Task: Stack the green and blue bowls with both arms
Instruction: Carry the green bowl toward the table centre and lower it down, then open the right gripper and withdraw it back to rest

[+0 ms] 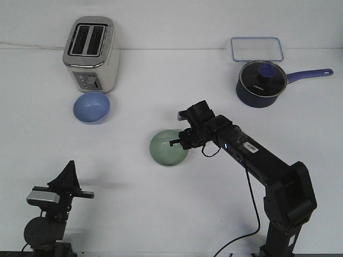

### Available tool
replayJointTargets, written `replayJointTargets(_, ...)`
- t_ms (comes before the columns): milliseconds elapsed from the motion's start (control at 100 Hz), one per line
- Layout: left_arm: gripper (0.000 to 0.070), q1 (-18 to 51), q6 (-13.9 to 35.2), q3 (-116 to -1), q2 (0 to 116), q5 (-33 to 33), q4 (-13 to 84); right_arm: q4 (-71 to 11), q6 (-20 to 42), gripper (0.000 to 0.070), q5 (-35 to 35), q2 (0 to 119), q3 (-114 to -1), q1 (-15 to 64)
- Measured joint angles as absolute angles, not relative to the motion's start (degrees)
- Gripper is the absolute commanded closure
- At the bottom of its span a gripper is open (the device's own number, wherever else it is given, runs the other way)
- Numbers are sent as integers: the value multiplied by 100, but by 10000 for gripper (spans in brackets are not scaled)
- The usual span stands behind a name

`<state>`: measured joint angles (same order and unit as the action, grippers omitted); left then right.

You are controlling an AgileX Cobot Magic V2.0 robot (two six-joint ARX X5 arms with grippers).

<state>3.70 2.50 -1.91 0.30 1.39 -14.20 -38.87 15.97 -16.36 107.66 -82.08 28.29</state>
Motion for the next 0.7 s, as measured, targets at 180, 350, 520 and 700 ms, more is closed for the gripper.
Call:
replayJointTargets(180,689,370,250,-191,30,139,-1420,-3889,1597,700,-1634,10766,-8208,2845)
replayJointTargets(350,689,370,250,-191,30,139,-1420,-3889,1597,531,-1640,10766,-8208,2845)
replayJointTargets(520,689,370,250,-191,30,139,-1420,-3903,1619,326,-1645,10766,-8208,2845)
replayJointTargets(700,689,370,250,-191,30,139,-1420,-3874,1638,233,-1645,10766,-8208,2845)
